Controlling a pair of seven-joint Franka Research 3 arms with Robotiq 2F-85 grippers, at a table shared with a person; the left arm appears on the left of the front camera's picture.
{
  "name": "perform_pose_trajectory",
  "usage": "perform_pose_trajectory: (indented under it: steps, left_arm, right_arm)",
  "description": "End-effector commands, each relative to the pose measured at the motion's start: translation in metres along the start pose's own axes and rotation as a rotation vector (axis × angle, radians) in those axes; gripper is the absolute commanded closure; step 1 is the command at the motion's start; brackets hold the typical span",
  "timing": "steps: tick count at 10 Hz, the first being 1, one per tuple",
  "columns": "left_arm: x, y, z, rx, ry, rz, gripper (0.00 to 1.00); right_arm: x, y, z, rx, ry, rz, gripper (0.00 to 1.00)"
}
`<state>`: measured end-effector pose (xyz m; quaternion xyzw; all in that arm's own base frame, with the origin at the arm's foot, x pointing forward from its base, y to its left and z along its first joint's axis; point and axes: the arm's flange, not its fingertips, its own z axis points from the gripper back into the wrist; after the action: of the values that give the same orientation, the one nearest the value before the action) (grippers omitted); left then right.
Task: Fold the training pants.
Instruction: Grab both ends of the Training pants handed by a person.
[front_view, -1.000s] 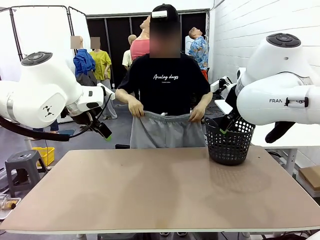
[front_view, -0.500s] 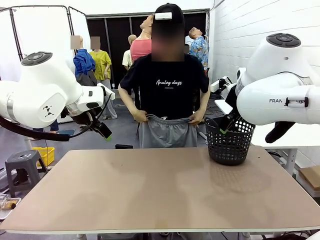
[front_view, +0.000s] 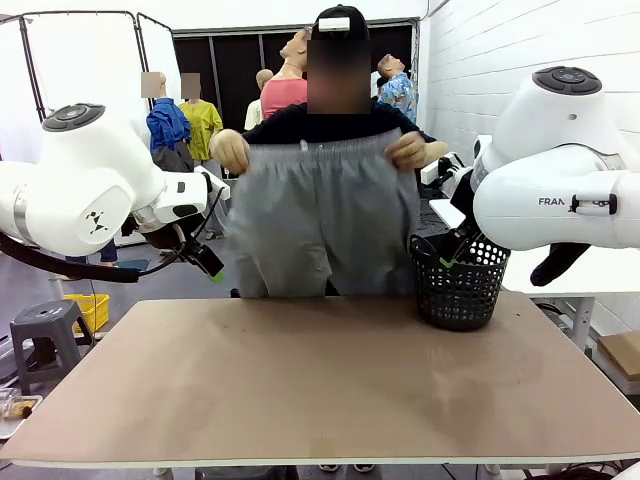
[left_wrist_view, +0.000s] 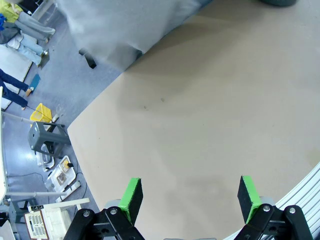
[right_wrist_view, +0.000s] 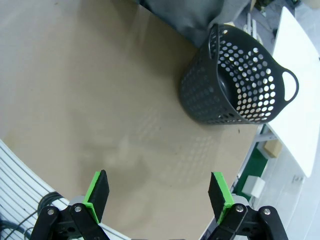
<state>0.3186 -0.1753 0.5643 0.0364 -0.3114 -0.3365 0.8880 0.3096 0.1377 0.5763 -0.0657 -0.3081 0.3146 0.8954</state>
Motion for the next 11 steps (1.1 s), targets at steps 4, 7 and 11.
perform_pose_trajectory:
  steps: [4,7,11]
  left_arm:
    - [-0.0006,0.0003,-0.0016,0.004,-0.007,-0.001,0.0]
    - [-0.0006,0.0003,-0.0016,0.004,-0.007,-0.001,0.0]
    - [-0.0006,0.0003,-0.0016,0.004,-0.007,-0.001,0.0]
  right_arm:
    - [-0.0003,-0.0007,-0.0029,-0.002,0.001,0.006,0.0]
    - [-0.0003,-0.0007,-0.0029,-0.002,0.001,0.006,0.0]
    - [-0.0003,-0.0007,-0.0029,-0.002,0.001,0.006,0.0]
